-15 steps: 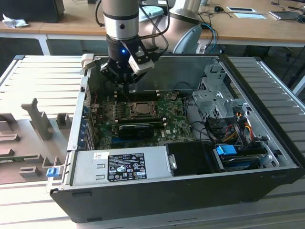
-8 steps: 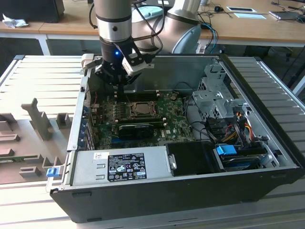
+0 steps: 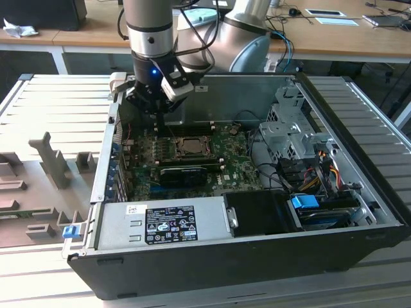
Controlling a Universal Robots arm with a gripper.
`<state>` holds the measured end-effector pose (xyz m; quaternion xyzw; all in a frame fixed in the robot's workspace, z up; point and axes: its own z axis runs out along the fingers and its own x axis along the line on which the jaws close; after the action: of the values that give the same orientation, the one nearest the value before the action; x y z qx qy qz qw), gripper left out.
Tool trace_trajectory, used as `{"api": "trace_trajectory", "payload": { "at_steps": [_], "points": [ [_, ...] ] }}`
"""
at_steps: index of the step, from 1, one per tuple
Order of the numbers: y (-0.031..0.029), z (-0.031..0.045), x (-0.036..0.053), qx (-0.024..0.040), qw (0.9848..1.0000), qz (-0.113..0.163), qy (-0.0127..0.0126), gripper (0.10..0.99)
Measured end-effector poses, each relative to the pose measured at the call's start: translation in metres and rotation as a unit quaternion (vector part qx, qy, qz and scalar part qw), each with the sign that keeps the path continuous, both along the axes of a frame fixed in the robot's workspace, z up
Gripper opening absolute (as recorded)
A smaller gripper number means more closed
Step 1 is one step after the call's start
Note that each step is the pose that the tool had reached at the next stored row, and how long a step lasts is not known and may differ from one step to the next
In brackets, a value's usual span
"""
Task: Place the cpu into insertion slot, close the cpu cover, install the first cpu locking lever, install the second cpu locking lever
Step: 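Install the first cpu locking lever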
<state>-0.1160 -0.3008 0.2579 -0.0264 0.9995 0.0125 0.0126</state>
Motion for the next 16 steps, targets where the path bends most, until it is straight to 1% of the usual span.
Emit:
{"api": "trace_trajectory", "payload": {
  "at_steps": [2, 4, 6, 7, 9, 10, 16],
  "points": [
    [0.0038, -0.0012, -0.0006, 0.0, 1.0, 0.001, 0.0001, 0.106],
    [0.0063, -0.0026, -0.0008, 0.0, 1.0, 0.002, 0.0001, 0.106],
    [0.0075, -0.003, 0.0001, 0.0, 1.0, 0.003, 0.0001, 0.106],
    [0.0079, -0.003, 0.002, 0.0, 1.0, 0.003, 0.0001, 0.106],
    [0.0083, -0.003, 0.0077, 0.0, 1.0, 0.003, 0.0001, 0.106],
    [0.0086, -0.003, 0.0132, 0.0, 1.0, 0.003, 0.0001, 0.106],
    [0.0089, -0.0038, 0.0331, 0.0, 1.0, 0.004, 0.0001, 0.106]
  ]
}}
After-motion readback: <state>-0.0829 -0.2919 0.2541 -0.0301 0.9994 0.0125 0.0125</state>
